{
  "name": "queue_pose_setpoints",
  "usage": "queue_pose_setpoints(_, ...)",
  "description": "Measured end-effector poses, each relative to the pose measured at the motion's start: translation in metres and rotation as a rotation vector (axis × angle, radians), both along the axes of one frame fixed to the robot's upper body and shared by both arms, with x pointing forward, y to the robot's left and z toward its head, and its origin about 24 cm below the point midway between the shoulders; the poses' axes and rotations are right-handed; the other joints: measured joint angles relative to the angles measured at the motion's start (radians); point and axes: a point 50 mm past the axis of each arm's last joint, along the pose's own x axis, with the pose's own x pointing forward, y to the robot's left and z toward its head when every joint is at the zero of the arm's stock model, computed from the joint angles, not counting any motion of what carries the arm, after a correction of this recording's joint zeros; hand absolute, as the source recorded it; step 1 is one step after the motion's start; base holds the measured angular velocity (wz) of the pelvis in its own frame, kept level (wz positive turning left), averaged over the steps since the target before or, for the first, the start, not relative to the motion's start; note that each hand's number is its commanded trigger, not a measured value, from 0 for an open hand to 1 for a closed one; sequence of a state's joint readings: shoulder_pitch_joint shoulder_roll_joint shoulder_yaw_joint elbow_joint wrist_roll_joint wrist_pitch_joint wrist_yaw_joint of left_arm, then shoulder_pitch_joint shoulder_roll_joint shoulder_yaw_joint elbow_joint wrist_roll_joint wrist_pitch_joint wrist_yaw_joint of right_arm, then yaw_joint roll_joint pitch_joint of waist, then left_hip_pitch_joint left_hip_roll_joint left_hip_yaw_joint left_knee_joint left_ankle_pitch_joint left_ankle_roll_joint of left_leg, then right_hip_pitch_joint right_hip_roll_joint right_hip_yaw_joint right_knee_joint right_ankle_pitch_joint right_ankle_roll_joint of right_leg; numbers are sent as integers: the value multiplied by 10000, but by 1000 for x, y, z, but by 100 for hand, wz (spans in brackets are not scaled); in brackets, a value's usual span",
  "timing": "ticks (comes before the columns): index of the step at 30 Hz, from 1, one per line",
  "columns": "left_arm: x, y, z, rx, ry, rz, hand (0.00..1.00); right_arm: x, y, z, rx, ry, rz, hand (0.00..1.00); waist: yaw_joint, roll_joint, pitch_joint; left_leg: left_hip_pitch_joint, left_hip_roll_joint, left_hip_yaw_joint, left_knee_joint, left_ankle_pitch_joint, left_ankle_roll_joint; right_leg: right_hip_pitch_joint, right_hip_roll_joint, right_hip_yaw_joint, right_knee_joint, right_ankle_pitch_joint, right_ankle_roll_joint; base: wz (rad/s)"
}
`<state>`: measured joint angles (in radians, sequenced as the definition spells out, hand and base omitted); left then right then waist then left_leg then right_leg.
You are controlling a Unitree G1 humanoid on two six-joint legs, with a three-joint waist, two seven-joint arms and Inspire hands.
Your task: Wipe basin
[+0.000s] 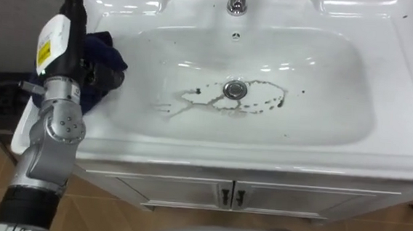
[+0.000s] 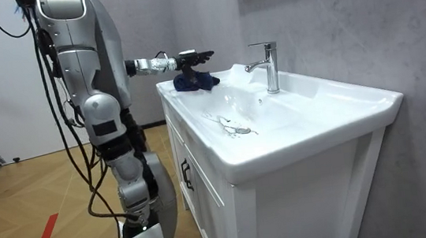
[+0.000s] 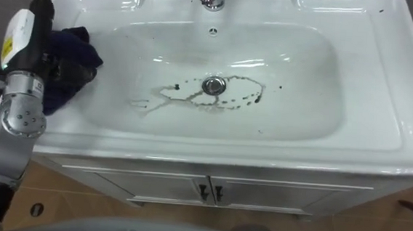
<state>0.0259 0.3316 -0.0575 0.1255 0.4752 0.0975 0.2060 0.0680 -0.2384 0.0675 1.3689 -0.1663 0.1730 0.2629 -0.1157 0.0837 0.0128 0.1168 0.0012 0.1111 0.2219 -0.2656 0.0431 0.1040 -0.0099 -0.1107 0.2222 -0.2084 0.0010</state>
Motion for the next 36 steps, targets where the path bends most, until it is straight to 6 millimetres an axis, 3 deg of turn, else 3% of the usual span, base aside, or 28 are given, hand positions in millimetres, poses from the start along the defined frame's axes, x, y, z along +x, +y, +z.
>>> queue_pose_setpoints(6, -3, 2, -9, -8, 435, 130, 0, 0, 0, 0, -34, 2, 4, 0, 5, -50, 19, -25, 2, 3, -30, 0, 0, -9, 4, -8, -10, 0, 0, 0)
queue_pose_setpoints(13, -3, 2, -10, 16, 467, 199, 0, 2, 0, 0, -194, -108, 12, 0, 101, -75, -64, 0, -3, 22, 2, 1, 0, -5, 1, -5, -21, -1, 1, 0)
queue_pose_setpoints(19, -3, 4, -8, 385, 130, 433, 0, 2, 0, 0, -201, -110, 29, 0, 124, -141, -61, 28, -3, 34, 10, 2, 0, 9, 1, 45, -19, -1, 0, 0)
queue_pose_setpoints(31, -4, 8, -5, 622, -408, 953, 0, 2, 0, 0, -165, -93, 24, 0, 138, -103, -70, 160, 6, 129, -100, 2, 0, 5, 22, 138, -19, -2, -1, -2)
queue_pose_setpoints(36, -13, 13, -16, 719, -42, 1202, 0, 1, 1, 0, -172, -102, -28, 0, 155, -85, -84, 182, 13, 210, -160, 2, 0, 27, 43, 228, -19, -2, -1, -6)
